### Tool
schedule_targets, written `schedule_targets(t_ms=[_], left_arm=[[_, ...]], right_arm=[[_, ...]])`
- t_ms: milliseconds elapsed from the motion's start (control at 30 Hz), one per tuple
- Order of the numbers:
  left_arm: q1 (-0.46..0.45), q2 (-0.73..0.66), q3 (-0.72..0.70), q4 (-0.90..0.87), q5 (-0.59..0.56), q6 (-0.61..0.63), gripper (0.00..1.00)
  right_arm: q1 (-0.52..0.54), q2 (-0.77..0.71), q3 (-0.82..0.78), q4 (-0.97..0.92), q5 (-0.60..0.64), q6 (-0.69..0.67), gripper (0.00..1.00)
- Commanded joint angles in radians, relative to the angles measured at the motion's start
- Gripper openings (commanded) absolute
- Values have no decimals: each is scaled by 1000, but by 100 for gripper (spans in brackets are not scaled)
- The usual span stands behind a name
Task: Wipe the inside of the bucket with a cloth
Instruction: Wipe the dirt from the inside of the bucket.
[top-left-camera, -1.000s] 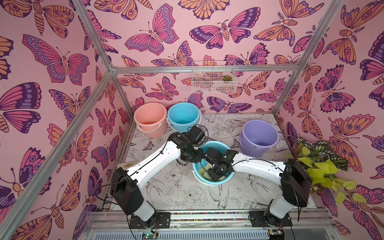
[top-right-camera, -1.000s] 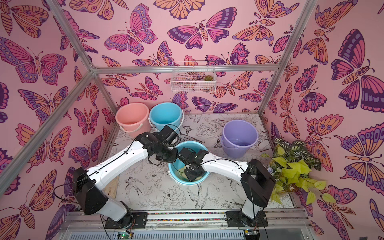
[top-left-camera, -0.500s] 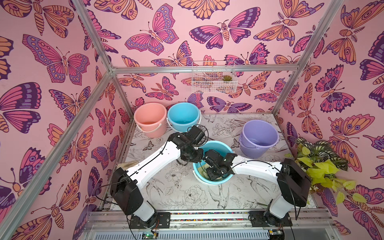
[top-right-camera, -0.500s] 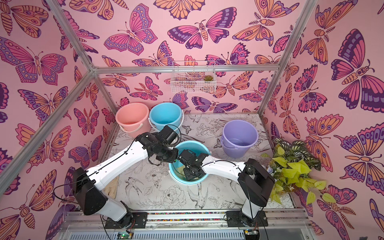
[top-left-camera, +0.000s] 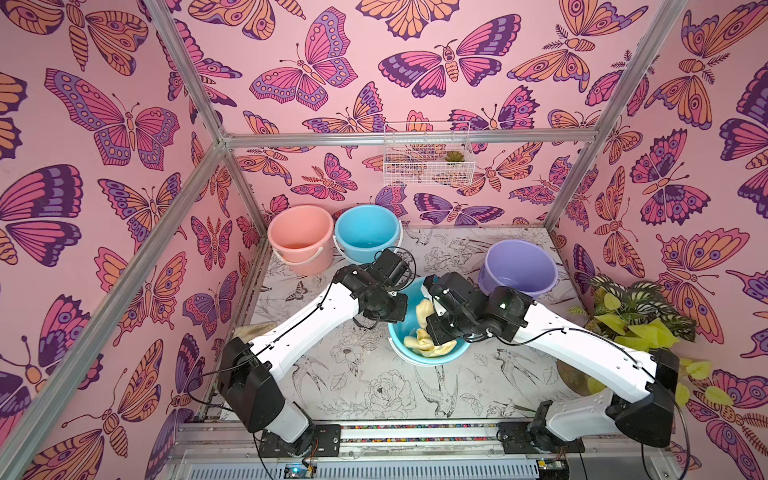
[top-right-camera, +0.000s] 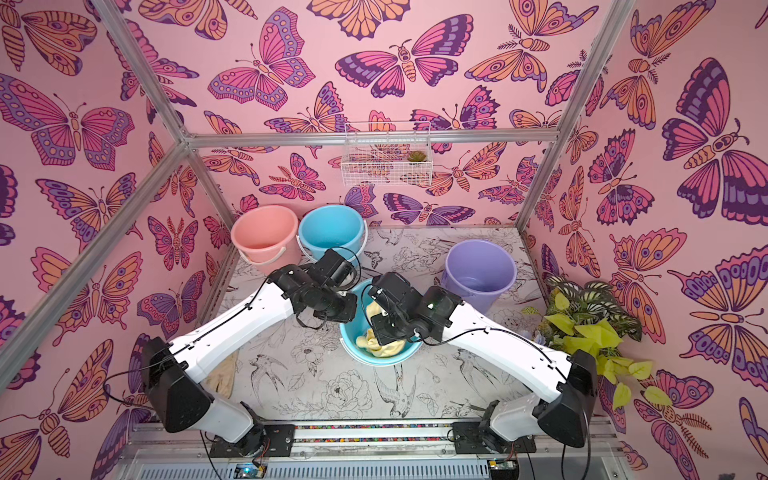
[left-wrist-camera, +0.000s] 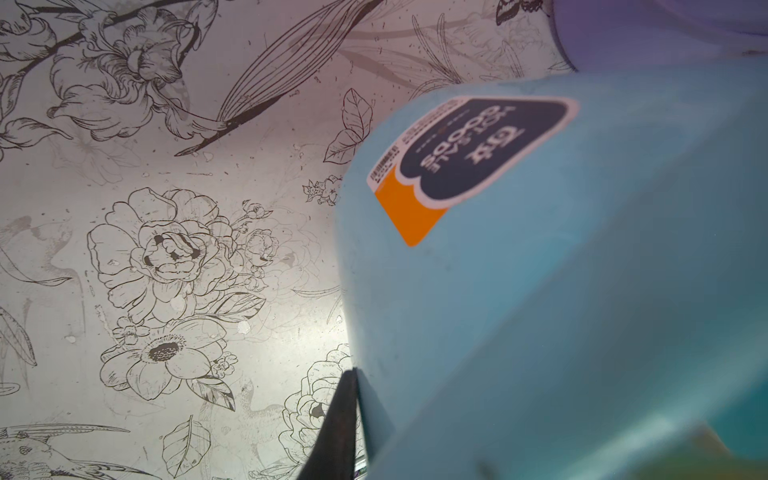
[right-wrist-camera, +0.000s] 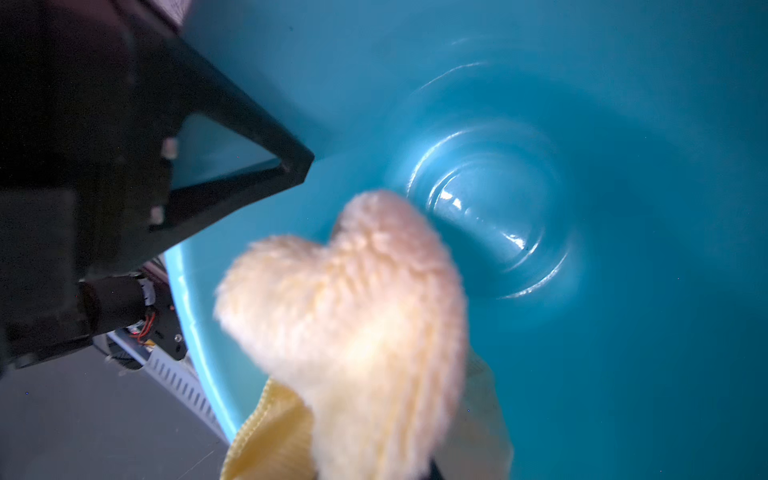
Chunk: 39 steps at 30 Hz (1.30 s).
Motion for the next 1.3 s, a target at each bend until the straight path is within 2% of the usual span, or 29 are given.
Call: schedule_targets(t_ms=[0, 133, 333, 667, 833, 1033, 1267], left_arm=[[4, -27, -1, 23, 21, -10, 0], [6, -30, -3, 23, 19, -14, 0], [6, -38, -6, 24, 21, -25, 0], [6, -50, -16, 36, 25, -38, 0], [6, -57, -21, 42, 22, -43, 0], [6, -62, -22, 43, 24, -43, 0], [6, -67, -32, 49, 22, -47, 0]], right_arm=[[4, 3, 11, -46, -124, 75, 0], [-2, 3, -42, 89, -219, 181, 0], [-24, 19, -216, 472, -335, 403, 0], [-36, 147, -317, 723, -195, 543, 0], [-36, 239, -334, 792, -117, 554, 0], [-36, 327, -334, 772, -28, 504, 0], [-36, 297, -350, 759, -8, 444, 0]])
